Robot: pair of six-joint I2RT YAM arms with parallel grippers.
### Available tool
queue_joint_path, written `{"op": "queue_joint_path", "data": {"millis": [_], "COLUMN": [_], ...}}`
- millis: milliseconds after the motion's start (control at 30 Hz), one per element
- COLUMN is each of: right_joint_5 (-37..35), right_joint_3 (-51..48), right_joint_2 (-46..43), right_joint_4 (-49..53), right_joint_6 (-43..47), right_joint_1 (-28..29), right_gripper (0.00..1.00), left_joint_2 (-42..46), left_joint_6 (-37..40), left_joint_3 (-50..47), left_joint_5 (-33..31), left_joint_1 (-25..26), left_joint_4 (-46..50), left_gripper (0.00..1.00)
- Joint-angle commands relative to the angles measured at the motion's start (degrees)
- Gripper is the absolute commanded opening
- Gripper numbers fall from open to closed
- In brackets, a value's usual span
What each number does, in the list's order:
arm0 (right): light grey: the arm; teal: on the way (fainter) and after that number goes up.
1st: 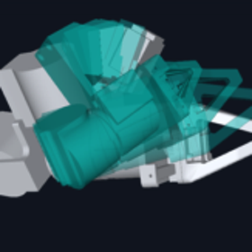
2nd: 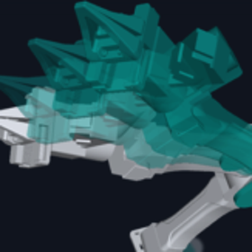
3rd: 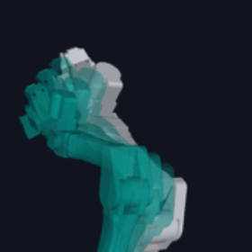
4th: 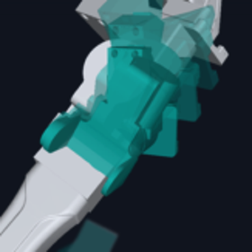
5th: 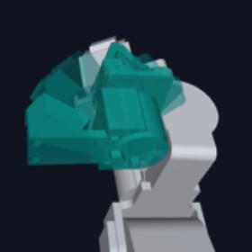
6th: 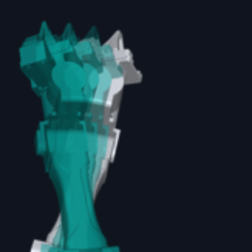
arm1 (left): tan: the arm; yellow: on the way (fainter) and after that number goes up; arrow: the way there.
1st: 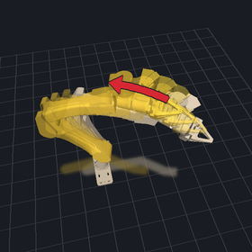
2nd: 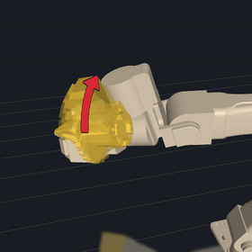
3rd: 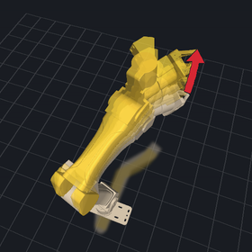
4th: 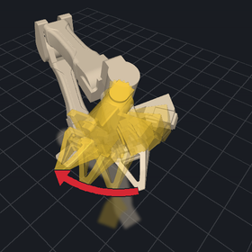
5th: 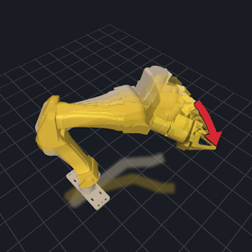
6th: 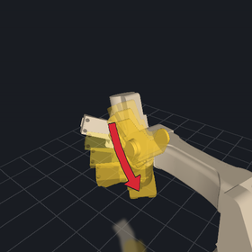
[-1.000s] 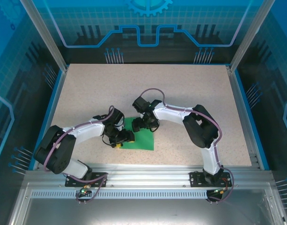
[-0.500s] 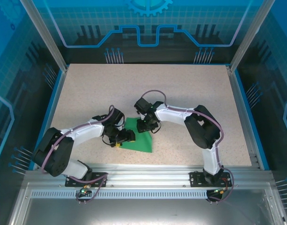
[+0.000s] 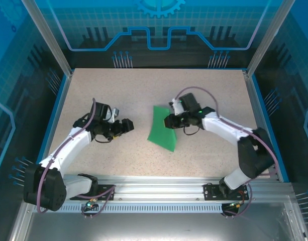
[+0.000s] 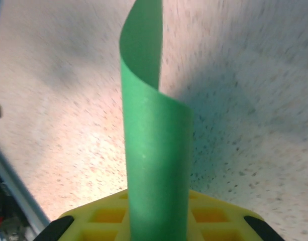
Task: Fold a paper plane with a square sheet of paper (fold left side to right side)
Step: Pick up the square sheet of paper from the center of the table.
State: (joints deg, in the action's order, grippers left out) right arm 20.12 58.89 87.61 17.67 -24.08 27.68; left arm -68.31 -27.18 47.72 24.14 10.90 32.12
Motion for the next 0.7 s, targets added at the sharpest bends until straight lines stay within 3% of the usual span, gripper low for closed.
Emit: {"op": "queue_joint_path", "data": {"millis": [0, 167, 367, 667], "right_joint_5": [10.28, 23.86, 33.94, 39.81], "right_joint_3": [-1.57, 1.35, 12.38, 16.43], "right_joint_2": [-7.67, -15.0, -16.62, -16.28], "right_joint_4": [-4.12, -2.82, 9.87, 13.29], "right_joint_6": [4.65, 6.08, 13.91, 14.84], "right_joint_1": [-5.83, -13.7, -14.25, -14.1], "right_gripper": [0.21, 0.22, 0.22, 0.23], "left_joint_2": [1.32, 0.41, -5.5, -16.4], "left_joint_6": [5.8, 6.12, 10.91, 19.26], "left_joint_3": [5.78, 11.29, 22.0, 35.31], "left_joint_5": [9.26, 20.26, 30.0, 32.91], "left_joint_1": [-0.52, -0.44, 1.69, 9.17], "left_joint_4": [-1.14, -10.21, -11.88, -3.09], "left_gripper": [0.87, 0.89, 0.9, 0.89]}}
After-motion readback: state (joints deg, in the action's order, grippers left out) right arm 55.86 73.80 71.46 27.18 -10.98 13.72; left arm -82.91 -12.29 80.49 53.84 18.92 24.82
